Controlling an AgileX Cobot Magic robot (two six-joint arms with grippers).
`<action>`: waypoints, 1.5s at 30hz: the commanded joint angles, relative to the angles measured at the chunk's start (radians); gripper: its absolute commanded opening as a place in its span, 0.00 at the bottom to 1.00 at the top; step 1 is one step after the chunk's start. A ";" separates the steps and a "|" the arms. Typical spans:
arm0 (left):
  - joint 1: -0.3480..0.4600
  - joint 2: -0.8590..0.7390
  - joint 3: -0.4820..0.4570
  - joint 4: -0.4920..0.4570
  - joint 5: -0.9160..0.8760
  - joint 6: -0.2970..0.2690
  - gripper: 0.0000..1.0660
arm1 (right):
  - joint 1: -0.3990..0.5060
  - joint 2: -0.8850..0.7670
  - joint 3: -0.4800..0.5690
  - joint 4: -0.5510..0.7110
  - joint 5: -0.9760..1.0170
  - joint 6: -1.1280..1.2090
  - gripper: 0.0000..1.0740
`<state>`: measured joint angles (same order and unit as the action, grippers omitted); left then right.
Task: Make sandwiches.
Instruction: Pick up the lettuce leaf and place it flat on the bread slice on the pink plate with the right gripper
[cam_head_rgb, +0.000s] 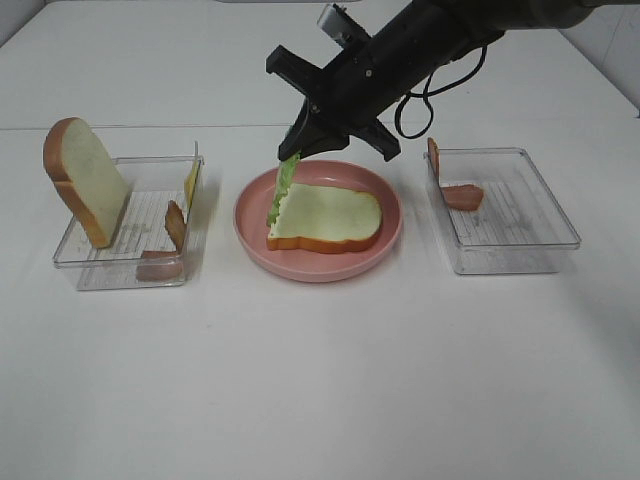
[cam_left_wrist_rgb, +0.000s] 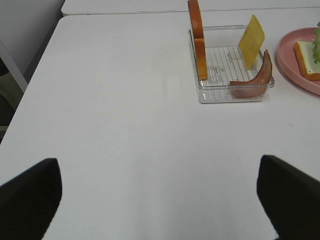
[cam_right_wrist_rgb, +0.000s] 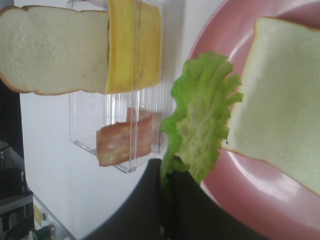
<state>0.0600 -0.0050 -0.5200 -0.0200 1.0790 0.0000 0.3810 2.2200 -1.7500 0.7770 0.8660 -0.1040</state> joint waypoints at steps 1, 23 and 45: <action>-0.002 -0.015 0.003 0.000 -0.004 -0.008 0.92 | 0.004 0.024 -0.034 0.026 -0.012 -0.027 0.00; -0.002 -0.015 0.003 0.000 -0.004 -0.008 0.92 | -0.001 0.128 -0.137 -0.253 0.025 0.053 0.00; -0.002 -0.015 0.003 0.000 -0.004 -0.008 0.92 | -0.001 0.123 -0.137 -0.446 0.075 0.164 0.22</action>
<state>0.0600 -0.0050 -0.5200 -0.0200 1.0790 0.0000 0.3810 2.3450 -1.8840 0.3370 0.9270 0.0610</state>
